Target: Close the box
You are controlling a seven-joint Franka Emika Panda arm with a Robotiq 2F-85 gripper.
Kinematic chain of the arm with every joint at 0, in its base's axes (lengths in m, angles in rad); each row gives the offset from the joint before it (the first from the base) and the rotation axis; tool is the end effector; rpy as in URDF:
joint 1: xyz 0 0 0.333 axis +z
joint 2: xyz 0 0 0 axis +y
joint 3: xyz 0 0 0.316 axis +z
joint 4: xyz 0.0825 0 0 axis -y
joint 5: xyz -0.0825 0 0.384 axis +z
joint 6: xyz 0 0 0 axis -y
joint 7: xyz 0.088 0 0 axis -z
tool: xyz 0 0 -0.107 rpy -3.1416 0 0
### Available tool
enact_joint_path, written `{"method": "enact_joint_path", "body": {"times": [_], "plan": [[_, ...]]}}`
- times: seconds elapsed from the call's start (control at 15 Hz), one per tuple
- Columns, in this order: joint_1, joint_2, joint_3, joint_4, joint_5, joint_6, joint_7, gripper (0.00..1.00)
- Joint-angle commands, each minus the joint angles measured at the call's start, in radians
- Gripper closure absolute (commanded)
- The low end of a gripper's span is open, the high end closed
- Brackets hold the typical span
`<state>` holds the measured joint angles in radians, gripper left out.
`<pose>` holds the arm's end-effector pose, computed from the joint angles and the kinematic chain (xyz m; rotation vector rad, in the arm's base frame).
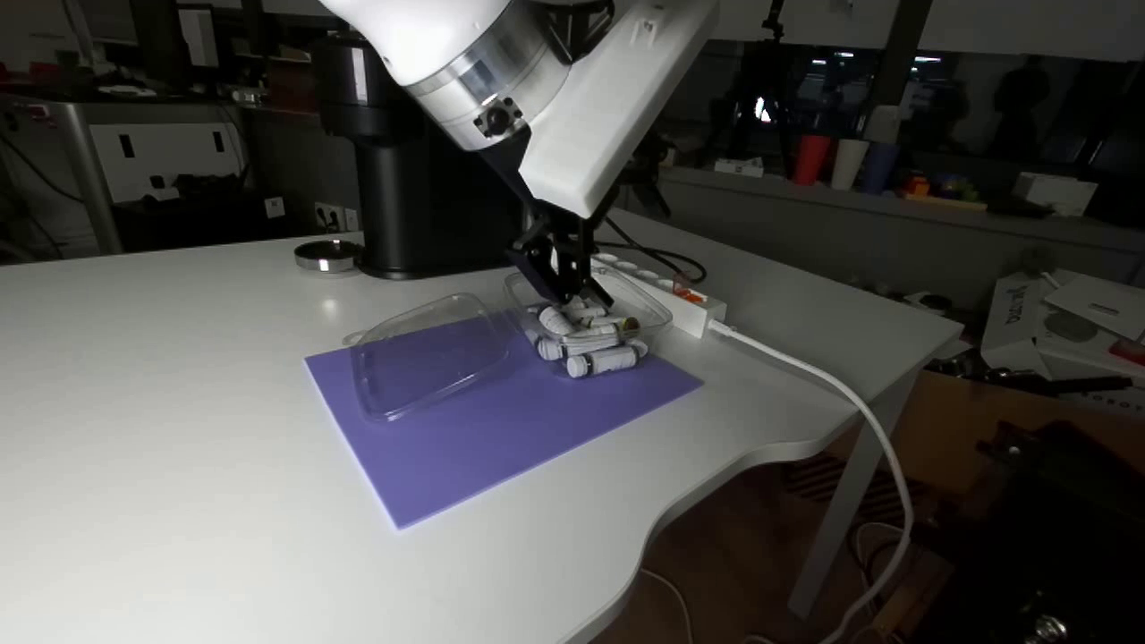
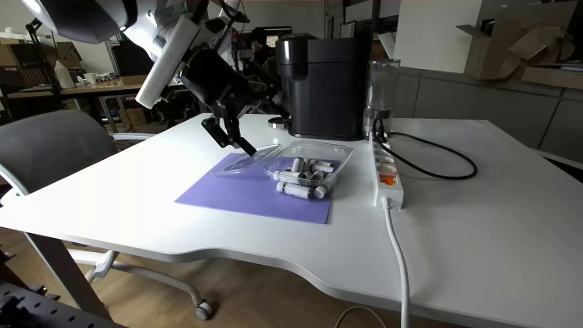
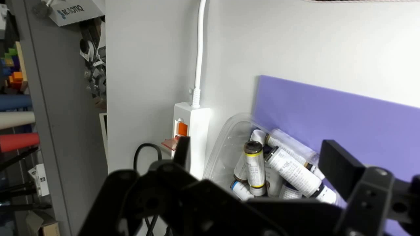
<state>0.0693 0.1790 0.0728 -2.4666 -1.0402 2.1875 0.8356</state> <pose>0.4400 0.0324 0.2043 2.3615 0.1597 -0.0502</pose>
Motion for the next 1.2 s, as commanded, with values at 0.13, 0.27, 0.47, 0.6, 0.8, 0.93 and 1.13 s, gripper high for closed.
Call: {"method": "enact_joint_path", "body": {"times": [0.13, 0.27, 0.47, 0.6, 0.8, 0.93, 1.13], "plan": [[0.008, -0.001, -0.007, 0.002, 0.004, -0.001, -0.005, 0.00], [0.024, 0.013, -0.008, 0.017, -0.070, -0.020, 0.050, 0.00], [0.053, 0.051, 0.008, 0.041, -0.196, -0.030, 0.078, 0.00], [0.075, 0.088, 0.024, 0.060, -0.274, -0.023, 0.073, 0.00], [0.105, 0.160, 0.049, 0.095, -0.341, -0.026, 0.070, 0.00], [0.118, 0.209, 0.058, 0.117, -0.406, -0.021, 0.049, 0.00], [0.128, 0.255, 0.068, 0.134, -0.480, -0.035, 0.017, 0.00]]}}
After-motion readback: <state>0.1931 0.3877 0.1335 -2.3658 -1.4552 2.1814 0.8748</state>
